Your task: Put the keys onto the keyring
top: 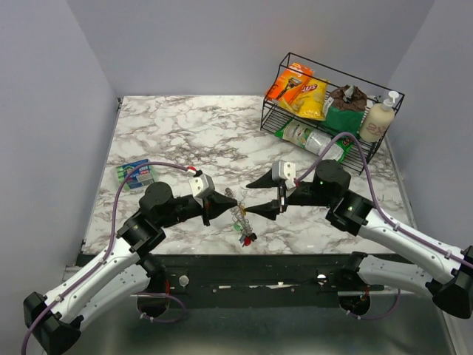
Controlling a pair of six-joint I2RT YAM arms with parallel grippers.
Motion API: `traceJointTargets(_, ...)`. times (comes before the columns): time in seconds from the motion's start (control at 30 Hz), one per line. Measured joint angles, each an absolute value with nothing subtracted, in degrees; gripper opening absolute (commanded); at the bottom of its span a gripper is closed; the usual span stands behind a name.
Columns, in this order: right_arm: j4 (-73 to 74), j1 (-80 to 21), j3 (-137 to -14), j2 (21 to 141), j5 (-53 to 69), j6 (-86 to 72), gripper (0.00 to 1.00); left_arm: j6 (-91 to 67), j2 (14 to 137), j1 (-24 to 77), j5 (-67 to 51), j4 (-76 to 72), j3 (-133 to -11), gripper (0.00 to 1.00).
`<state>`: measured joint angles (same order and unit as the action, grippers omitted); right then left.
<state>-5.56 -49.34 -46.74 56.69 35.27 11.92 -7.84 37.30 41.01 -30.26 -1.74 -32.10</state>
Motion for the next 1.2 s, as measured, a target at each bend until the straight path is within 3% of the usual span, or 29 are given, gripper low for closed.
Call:
traceJointTargets(0.47, -6.9, -48.6, -46.7, 57.5, 42.0, 11.0, 0.57, -9.3, 37.4, 41.2, -36.9, -10.7, -31.7, 0.00)
traceJointTargets(0.57, -6.9, -48.6, -46.7, 58.2, 42.0, 10.9, 0.52, -9.6, 37.5, 41.4, -37.3, -11.2, -31.7, 0.00)
traceJointTargets(0.63, -6.9, -48.5, -46.7, 58.7, 42.0, 10.9, 0.41, -9.6, 37.5, 41.4, -37.6, -11.5, -31.7, 0.00)
traceJointTargets(1.2, -7.0, -47.5, -45.8, 59.2, 42.6, 10.5, 0.31, -9.7, 37.2, 41.8, -38.1, -11.9, -31.7, 0.00)
